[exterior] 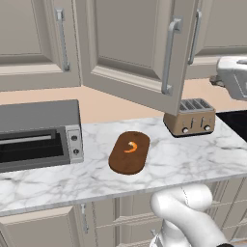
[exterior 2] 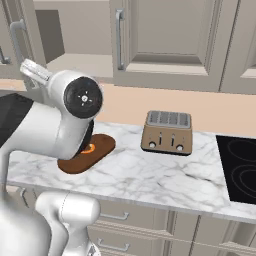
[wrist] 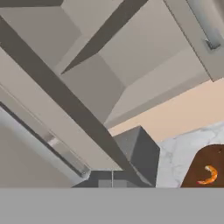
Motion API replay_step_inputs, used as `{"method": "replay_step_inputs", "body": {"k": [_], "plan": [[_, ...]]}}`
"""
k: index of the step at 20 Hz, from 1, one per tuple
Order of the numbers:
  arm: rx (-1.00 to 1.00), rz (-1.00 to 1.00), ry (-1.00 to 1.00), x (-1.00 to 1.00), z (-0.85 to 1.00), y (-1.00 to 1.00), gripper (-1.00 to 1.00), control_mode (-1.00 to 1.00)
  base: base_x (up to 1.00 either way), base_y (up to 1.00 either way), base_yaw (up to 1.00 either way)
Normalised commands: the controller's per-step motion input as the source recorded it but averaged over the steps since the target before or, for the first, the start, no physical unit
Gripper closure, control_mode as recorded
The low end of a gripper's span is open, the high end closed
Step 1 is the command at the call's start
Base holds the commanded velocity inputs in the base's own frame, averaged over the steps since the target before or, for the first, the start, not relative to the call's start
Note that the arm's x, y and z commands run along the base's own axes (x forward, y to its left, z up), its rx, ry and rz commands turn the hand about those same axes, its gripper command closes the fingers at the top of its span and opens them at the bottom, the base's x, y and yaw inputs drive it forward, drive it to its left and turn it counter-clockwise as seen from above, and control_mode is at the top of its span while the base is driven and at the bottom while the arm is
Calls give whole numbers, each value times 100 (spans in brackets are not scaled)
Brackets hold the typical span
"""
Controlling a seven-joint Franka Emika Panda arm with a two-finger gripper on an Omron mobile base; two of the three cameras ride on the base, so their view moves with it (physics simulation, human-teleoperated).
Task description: Open the cabinet, retrieve the rolling pin, and place it next to the meat on the cutting board to prepare for tenderizing.
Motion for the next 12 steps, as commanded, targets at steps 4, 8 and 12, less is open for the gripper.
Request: {"method": "replay_step_inputs", "body": {"k": [4,8,12], "plan": [[7,28,11,75,-23,0,100,-100,0,0,0],[8,36,0,65,-42,2,100,-100,0,0,0],[5,42,1,52,-44,26,100,-100,0,0,0]]}}
